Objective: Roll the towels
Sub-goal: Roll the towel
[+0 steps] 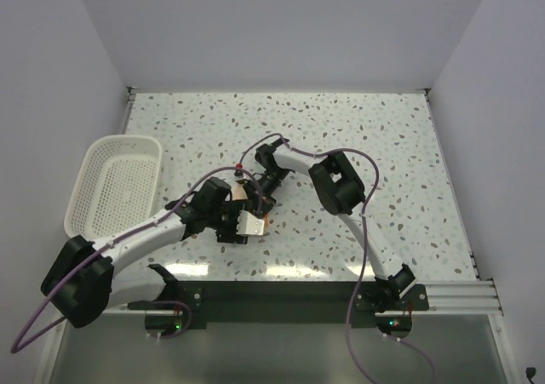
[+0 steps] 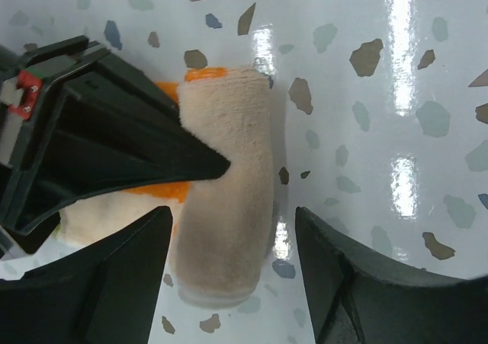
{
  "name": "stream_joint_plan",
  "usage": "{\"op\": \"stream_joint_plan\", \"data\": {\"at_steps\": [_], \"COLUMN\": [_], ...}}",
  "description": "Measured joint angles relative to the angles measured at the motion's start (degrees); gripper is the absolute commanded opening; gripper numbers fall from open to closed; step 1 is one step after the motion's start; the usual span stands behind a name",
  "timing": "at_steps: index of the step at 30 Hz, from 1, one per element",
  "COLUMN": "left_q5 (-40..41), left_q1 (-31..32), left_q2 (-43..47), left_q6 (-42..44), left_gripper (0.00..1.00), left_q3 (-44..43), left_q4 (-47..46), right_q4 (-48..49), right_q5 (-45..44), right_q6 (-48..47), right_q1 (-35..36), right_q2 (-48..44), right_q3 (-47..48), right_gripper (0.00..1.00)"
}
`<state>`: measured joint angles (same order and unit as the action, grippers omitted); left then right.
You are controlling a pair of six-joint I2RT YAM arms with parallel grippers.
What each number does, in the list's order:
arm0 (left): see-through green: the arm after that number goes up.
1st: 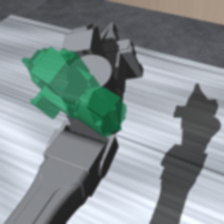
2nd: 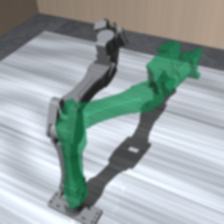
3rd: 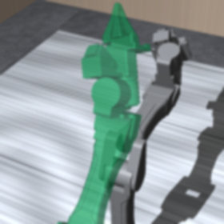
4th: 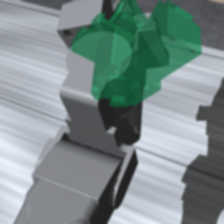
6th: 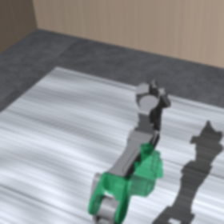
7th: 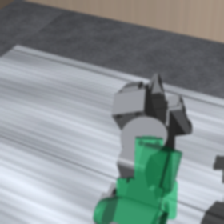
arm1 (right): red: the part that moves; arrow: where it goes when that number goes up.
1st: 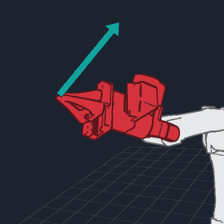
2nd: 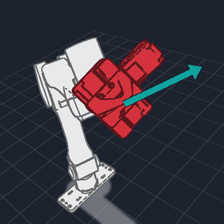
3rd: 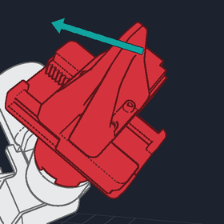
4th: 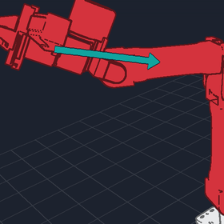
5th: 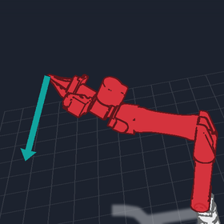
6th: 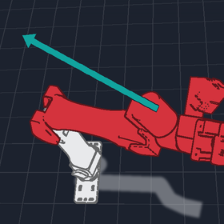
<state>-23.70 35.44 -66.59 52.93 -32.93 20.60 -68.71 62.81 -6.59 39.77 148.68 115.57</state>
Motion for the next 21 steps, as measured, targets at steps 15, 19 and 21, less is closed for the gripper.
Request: {"op": "stream_joint_plan", "data": {"at_steps": [15,19,21], "left_q5": [6.19,5.18,4.02], "left_q1": [3.34,3.30,2.89], "left_q2": [-10.47,-11.04,-13.00], "left_q6": [0.04,-1.18,-1.81], "left_gripper": [0.05,0.01,0.01], "left_q3": [-0.94,-1.68,-3.72], "left_q4": [-4.46,-3.23,-1.29], "right_q4": [5.75,8.33,8.90], "right_q5": [-0.42,-3.80,-5.73], "right_q6": [3.52,5.29,5.79], "right_q1": [-2.40,-4.17,-5.16], "right_q2": [-3.48,-6.67,-8.07], "right_q3": [-6.05,-8.59,-9.29], "right_gripper": [0.42,0.51,0.52]}}
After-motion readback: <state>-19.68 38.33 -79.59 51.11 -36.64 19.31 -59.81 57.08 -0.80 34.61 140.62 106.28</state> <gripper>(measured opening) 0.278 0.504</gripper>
